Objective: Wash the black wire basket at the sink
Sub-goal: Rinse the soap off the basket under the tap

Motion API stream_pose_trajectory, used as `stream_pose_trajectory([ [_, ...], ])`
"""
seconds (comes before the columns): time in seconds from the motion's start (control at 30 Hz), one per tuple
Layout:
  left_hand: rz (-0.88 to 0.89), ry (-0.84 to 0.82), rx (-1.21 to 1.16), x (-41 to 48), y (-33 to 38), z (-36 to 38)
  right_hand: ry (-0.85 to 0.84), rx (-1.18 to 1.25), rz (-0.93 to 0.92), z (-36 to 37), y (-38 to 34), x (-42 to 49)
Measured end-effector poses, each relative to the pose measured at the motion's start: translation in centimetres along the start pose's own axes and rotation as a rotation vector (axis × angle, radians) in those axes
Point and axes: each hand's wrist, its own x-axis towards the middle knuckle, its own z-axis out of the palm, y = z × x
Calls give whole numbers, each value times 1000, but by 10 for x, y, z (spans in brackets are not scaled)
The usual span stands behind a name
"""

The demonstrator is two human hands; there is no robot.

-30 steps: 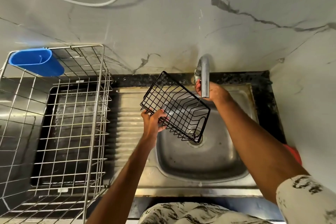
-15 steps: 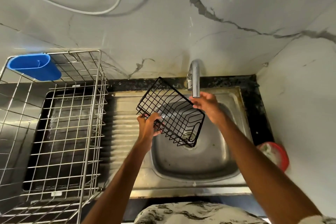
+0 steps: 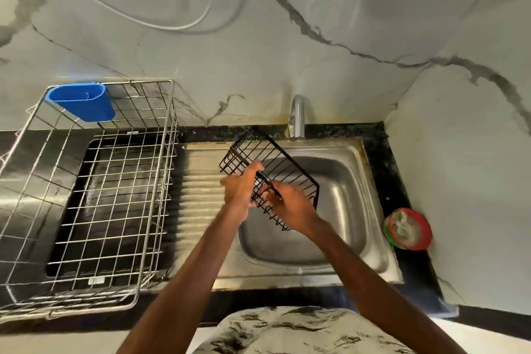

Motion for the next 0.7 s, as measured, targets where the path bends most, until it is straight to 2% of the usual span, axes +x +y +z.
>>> stream_pose_trajectory([
  [0.2,161,46,21,-53,19,-2,43,155,-170,-21,-19,-18],
  [0.27,206,104,53,-61,12,-1,38,152,-181,-22,-21,-22],
  [0.4,139,93,26,-67,1,-8,-4,116,-157,-20,-26,-28],
  [0.5,254,190,118,-76,1,-11,35,48,-209,-23,-35,-34],
  [0.57,282,223,185,-76,4,-9,43,88,-175,-22,-39,-32],
  [0.7,200,39,86,-70,10,-20,71,401,-52,-26,-40,-24],
])
